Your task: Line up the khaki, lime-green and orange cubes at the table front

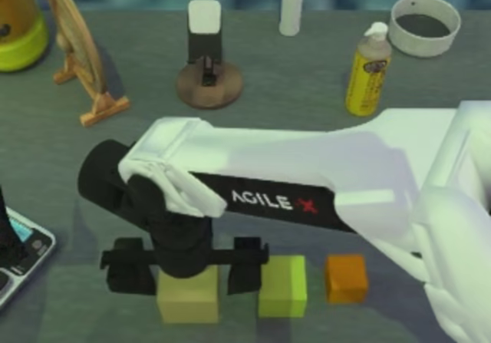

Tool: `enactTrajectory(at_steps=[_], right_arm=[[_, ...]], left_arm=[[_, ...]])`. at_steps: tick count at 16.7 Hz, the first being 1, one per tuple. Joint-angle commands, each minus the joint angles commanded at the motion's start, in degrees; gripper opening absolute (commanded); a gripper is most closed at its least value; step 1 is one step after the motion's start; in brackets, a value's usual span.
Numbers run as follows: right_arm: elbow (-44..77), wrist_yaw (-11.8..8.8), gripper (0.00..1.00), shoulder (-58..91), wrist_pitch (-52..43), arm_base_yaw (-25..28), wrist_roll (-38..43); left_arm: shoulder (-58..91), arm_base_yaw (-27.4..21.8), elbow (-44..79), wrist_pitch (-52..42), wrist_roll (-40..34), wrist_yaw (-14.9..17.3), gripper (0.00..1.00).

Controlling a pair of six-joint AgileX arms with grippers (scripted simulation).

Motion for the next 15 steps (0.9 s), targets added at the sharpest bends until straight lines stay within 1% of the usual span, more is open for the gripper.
enactTrajectory(at_steps=[7, 12, 15], right_arm=[[1.0, 0.0, 1.0, -0.1, -1.0, 0.0, 0.1], [8.9, 0.0, 1.0, -1.8, -11.3, 0.5, 0.0], [11.4, 0.0, 1.0, -2.7, -14.0, 0.5, -0.1]], left_arm=[[0.0, 0.0, 0.0, 0.0, 0.0, 0.0, 1.0], [0.0, 0.0, 0.0, 0.0, 0.0, 0.0, 1.0], [0.0, 0.0, 0.0, 0.0, 0.0, 0.0, 1.0]])
